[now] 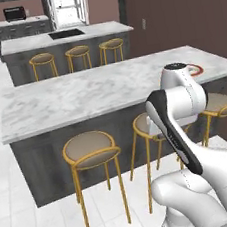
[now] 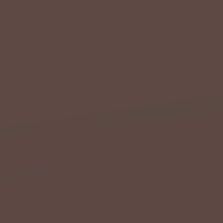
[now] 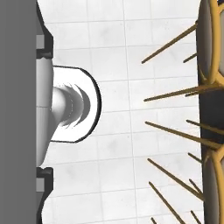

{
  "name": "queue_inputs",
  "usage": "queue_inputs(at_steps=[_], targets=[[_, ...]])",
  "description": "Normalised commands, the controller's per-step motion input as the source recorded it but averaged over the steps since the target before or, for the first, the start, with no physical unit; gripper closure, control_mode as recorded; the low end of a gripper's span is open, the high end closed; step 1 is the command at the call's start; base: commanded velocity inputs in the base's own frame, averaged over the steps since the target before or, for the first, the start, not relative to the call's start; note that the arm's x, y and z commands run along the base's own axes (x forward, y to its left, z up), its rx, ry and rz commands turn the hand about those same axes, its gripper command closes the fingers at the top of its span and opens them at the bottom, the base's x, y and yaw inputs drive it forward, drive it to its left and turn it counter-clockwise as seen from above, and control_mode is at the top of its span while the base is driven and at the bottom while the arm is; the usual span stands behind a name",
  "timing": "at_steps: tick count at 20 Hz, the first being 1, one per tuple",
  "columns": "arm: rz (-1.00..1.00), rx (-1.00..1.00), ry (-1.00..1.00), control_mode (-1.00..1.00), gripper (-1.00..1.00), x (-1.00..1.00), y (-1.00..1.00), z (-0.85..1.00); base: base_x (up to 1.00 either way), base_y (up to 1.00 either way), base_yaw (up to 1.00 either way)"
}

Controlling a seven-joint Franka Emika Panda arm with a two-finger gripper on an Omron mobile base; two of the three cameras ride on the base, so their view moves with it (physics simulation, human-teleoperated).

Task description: Retrieve the butter from the fridge and place it on a plate on the dining table. Then retrieve the butter knife by the fridge and place it near the plate.

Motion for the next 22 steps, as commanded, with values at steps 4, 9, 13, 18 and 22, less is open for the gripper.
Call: queue_inputs(at_steps=[4,9,13,18,22], targets=[[0.00,0.00,0.00,1.00,-1.00,0.00,0.00,0.00,0.09,1.00,0.00],[0.00,0.00,0.00,1.00,-1.00,0.00,0.00,0.00,0.24,1.00,0.00],[0.00,0.00,0.00,1.00,-1.00,0.00,0.00,0.00,0.28,1.00,0.00],[0.00,0.00,0.00,1.00,-1.00,0.00,0.00,0.00,0.51,1.00,0.00],[0.00,0.00,0.00,1.00,-1.00,0.00,0.00,0.00,0.53,1.00,0.00]])
